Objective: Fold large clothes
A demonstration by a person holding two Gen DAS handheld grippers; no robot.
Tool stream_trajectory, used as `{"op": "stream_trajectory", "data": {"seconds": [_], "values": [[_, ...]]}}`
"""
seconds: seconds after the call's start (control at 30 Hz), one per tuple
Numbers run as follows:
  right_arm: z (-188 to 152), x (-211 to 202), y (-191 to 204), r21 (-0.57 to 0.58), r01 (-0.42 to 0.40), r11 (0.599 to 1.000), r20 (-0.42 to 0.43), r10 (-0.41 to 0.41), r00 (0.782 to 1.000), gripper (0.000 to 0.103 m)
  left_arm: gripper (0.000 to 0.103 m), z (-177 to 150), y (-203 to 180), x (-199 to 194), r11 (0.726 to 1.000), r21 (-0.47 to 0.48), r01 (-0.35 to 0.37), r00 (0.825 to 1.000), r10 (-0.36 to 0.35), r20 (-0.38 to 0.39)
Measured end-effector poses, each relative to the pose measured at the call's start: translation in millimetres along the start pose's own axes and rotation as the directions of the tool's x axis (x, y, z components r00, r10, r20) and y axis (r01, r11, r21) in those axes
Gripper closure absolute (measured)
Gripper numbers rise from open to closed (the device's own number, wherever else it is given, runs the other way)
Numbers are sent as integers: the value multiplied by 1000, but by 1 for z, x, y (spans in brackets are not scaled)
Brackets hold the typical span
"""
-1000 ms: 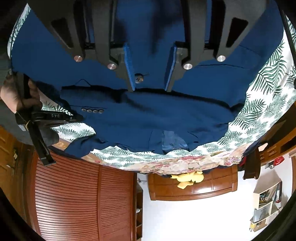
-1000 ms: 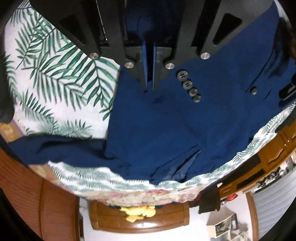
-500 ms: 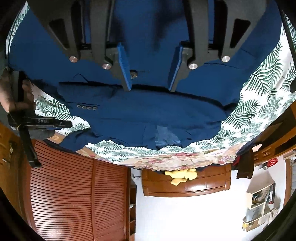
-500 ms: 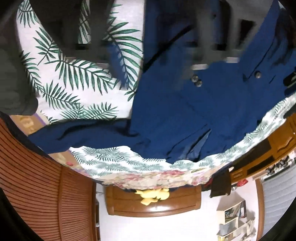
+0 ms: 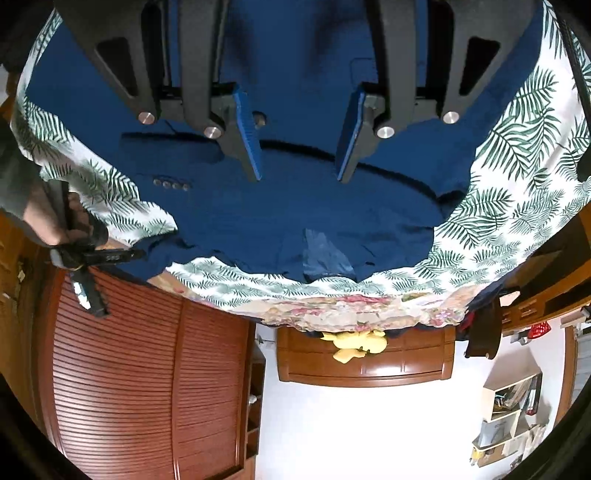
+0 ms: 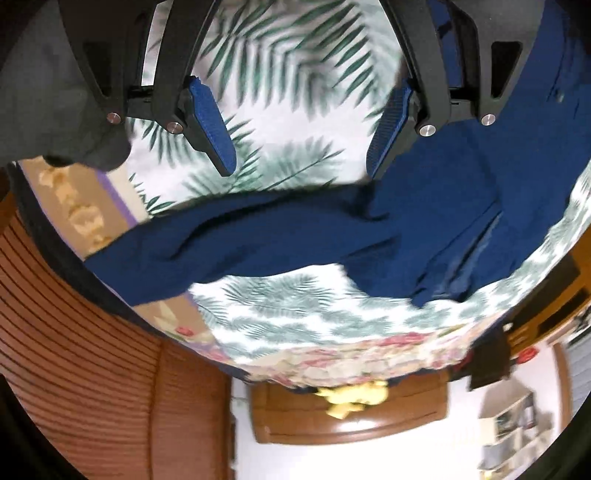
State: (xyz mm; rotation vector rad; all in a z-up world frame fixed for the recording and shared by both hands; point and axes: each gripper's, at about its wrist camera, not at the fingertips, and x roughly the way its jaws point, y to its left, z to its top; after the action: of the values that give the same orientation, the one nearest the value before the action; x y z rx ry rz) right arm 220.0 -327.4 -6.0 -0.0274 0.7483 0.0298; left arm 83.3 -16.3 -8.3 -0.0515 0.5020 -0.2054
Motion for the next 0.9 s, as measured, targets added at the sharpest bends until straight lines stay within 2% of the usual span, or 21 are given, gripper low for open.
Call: {"op": "stream_trajectory", "data": {"seconds": [0.1, 0.27, 0.53, 0.6, 0.7, 0.73, 0.77, 0.8, 0.83, 0.9], "values": [[14, 24, -17, 46, 40, 998, -27, -39, 999, 28, 64, 4, 5, 2, 1000, -6, -5, 1000, 5, 0], [29, 61, -44, 154, 63, 986, -79, -51, 996, 28, 64, 2, 14, 7, 1000, -19, -9, 1000, 9, -19], [29, 102, -80, 285, 138, 949, -166, -92, 982, 29, 64, -4, 20, 17, 999, -33, -8, 999, 6, -46], [26, 107, -87, 302, 174, 937, -177, -124, 976, 33, 64, -6, 21, 20, 999, -43, 4, 998, -7, -58], [25, 111, -90, 303, 181, 936, -180, -131, 975, 40, 64, -8, 20, 23, 999, -38, 1, 997, -4, -71], [26, 112, -90, 302, 184, 935, -175, -135, 975, 48, 64, -8, 20, 23, 999, -38, 0, 997, -2, -73], [27, 112, -90, 305, 175, 936, -170, -127, 977, 63, 64, -8, 20, 23, 999, -36, -2, 997, 0, -72], [28, 113, -89, 303, 169, 938, -166, -122, 979, 74, 64, -8, 19, 23, 999, -33, -5, 997, 2, -73], [31, 111, -87, 284, 190, 940, -161, -149, 976, 96, 64, -8, 18, 23, 1000, -28, -10, 997, 8, -75], [39, 111, -80, 244, 230, 942, -149, -197, 969, 101, 64, -8, 18, 24, 1000, -26, -17, 997, 15, -78]]}}
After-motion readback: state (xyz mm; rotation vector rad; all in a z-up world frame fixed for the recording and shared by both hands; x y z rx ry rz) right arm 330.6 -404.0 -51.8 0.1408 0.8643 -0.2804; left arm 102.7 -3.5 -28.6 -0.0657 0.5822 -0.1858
